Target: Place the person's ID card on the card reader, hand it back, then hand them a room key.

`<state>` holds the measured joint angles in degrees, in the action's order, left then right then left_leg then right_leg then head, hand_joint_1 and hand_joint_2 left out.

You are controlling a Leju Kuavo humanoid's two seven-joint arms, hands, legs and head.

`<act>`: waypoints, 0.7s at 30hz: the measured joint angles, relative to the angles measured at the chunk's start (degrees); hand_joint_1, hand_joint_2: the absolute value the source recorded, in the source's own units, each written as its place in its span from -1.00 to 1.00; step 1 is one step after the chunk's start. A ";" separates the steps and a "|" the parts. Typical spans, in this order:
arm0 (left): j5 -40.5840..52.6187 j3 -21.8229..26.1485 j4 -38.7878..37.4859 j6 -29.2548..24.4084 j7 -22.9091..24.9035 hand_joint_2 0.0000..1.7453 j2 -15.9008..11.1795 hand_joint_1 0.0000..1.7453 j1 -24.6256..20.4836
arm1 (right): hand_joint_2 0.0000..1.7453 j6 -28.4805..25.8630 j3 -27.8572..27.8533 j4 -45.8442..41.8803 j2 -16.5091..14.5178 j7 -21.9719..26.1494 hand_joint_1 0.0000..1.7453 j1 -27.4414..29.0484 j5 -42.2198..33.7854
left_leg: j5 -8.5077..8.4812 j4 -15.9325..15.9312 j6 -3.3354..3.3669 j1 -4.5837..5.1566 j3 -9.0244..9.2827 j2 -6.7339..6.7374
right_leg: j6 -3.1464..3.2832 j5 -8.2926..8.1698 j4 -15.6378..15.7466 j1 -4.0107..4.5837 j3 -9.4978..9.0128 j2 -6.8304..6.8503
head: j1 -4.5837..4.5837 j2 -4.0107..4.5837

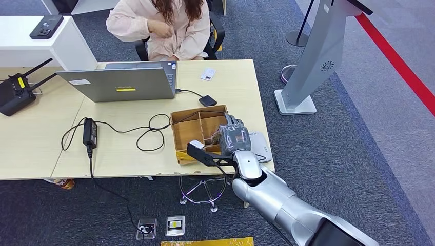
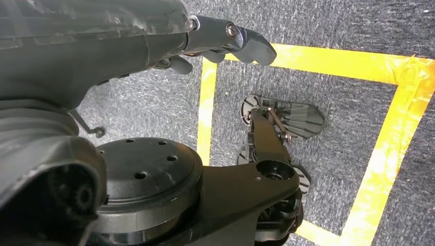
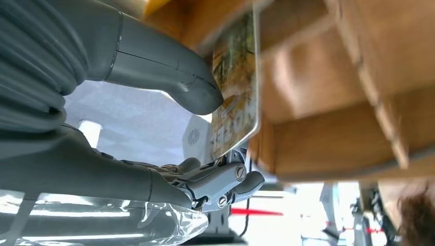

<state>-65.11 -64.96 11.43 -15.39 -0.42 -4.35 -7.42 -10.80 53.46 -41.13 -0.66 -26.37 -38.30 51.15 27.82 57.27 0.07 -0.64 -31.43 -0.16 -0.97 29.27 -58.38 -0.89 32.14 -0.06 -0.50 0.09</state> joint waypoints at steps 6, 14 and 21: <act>0.44 0.00 0.00 0.10 0.14 -1.00 -0.01 -1.00 0.00 | 1.00 2.59 -1.30 -6.91 2.12 -3.18 1.00 -2.71 3.83 | 0.00 0.01 0.00 0.00 0.01 0.01 | 0.00 0.00 0.00 0.00 0.00 -0.02 | 0.00 0.00; 0.78 0.00 0.00 0.11 0.16 -1.00 0.04 -1.00 -0.06 | 1.00 5.93 -2.54 -15.21 4.18 -4.59 1.00 -4.95 6.57 | 0.00 0.01 0.00 0.00 0.02 0.01 | 0.01 0.00 0.00 0.00 0.01 -0.02 | 0.00 0.00; 0.78 0.00 0.00 0.05 0.15 -1.00 0.21 -1.00 -0.58 | 1.00 6.03 -3.06 -17.27 5.09 -4.31 1.00 -5.46 5.11 | 0.00 0.01 0.00 0.00 0.02 0.01 | 0.00 -0.01 0.00 0.00 0.00 -0.02 | 0.00 0.00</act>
<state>-64.33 -64.96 11.43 -15.34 -0.27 -4.14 -8.00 -4.77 50.40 -58.41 4.44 -30.69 -43.76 56.26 27.82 57.28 0.07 -0.63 -31.41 -0.15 -0.97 29.26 -58.38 -0.89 32.14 -0.08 -0.50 0.09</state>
